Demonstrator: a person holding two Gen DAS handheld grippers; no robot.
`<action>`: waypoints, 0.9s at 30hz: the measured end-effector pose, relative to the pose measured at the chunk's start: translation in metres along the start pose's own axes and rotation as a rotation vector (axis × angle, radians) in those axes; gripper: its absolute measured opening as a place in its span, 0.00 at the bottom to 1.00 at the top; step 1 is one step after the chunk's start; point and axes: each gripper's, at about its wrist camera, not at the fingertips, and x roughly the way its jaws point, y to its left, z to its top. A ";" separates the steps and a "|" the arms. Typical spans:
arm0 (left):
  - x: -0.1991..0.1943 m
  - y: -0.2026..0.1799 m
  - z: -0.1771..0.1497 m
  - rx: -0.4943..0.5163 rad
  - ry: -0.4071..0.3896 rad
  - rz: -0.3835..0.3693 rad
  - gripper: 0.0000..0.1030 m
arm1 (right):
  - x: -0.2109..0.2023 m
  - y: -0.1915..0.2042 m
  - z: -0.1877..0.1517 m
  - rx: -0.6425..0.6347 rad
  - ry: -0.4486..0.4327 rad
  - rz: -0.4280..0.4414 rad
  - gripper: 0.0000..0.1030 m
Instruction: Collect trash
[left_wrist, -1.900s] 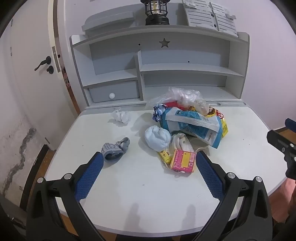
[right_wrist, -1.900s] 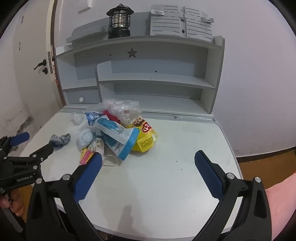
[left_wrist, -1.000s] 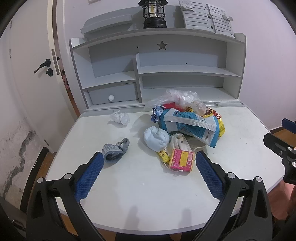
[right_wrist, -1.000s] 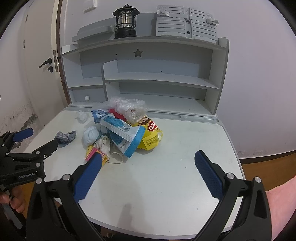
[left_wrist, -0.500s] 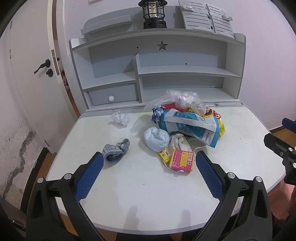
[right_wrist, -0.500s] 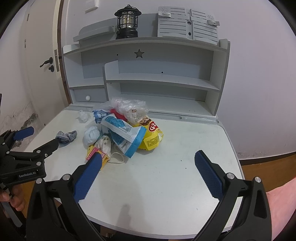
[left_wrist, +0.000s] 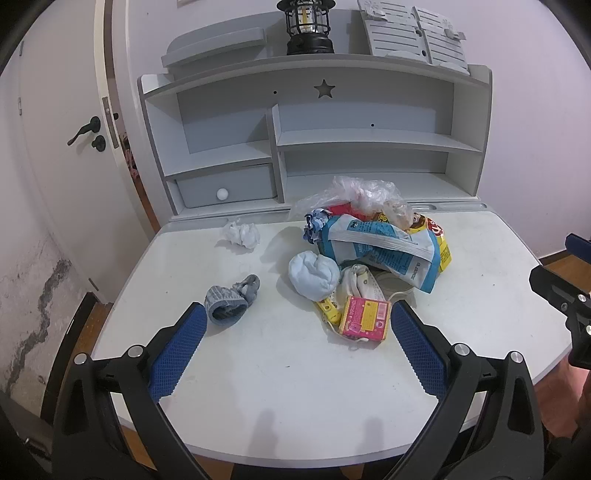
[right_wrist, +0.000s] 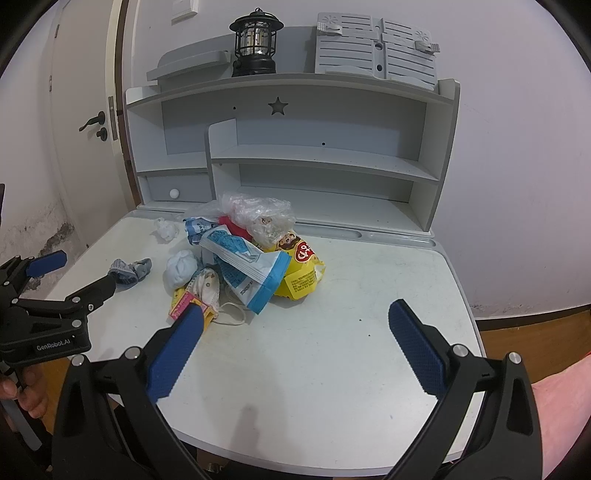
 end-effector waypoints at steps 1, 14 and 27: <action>0.000 0.000 0.000 0.001 0.001 -0.001 0.94 | 0.000 0.000 0.000 0.000 0.000 0.002 0.94; 0.000 0.000 0.000 0.002 0.001 0.000 0.94 | -0.001 0.000 0.000 -0.003 -0.001 -0.001 0.94; 0.002 0.001 -0.001 0.001 0.004 0.001 0.94 | 0.000 -0.002 0.001 -0.006 0.005 -0.002 0.94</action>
